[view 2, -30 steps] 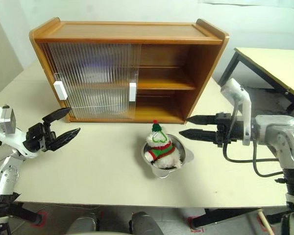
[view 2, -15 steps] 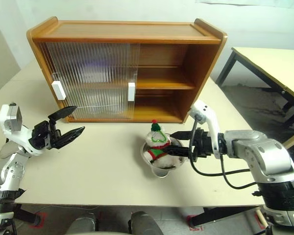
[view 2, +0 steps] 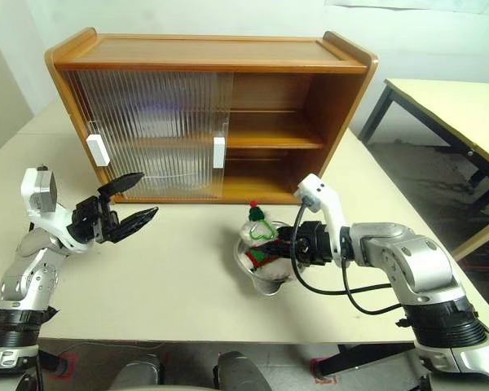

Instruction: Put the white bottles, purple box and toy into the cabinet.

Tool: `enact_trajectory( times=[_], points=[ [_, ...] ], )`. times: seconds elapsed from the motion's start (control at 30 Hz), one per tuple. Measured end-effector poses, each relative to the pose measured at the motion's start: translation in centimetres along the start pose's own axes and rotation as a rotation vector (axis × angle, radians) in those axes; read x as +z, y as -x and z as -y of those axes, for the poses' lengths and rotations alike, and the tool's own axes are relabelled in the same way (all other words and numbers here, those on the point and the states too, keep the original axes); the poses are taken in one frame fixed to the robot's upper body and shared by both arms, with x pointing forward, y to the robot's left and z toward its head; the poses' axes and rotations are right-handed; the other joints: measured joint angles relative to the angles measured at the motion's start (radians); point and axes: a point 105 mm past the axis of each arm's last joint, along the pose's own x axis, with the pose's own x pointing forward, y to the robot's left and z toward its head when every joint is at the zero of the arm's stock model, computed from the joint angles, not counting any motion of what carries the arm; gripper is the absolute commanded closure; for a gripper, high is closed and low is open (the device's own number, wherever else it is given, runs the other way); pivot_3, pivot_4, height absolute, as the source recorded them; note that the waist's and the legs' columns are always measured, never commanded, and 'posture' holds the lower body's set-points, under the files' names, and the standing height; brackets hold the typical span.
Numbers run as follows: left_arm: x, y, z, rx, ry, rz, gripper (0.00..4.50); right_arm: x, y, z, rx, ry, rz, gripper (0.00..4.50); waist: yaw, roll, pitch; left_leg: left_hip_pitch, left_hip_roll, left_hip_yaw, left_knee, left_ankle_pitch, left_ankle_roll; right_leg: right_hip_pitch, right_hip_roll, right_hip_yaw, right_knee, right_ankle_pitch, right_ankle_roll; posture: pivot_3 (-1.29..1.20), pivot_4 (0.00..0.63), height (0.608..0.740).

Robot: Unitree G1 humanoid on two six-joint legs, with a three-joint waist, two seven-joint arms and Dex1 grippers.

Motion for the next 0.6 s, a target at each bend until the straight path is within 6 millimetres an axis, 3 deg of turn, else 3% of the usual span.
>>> enact_trajectory(
  times=[0.2,0.4,0.6],
  points=[
    [-1.5,-0.8,-1.1,0.146,-0.05,-0.089,0.0,-0.1,0.1,0.2,-0.003,0.002,-0.001,4.46,0.0,-0.001,0.0,0.0,-0.001,0.0,0.0,0.0,0.0,0.0,0.0,0.0,-0.001,0.0,0.0,-0.1,0.0,0.74],
    [-1.6,-1.6,0.0,0.141,-0.063,-0.075,0.0,0.0,0.2,0.0,0.023,-0.008,0.001,4.49,0.002,-0.001,0.001,0.0,-0.001,0.0,0.0,-0.001,0.0,0.001,0.0,0.0,-0.001,-0.001,0.001,-0.09,0.0,0.74],
    [-1.6,-1.5,0.0,0.138,-0.068,-0.077,0.0,2.2,2.0,-0.1,0.07,-0.002,0.042,4.49,0.006,-0.002,0.001,0.001,-0.002,0.0,0.001,-0.001,0.0,0.002,0.0,0.0,-0.001,-0.001,0.001,-0.09,0.0,0.74]
  ],
)
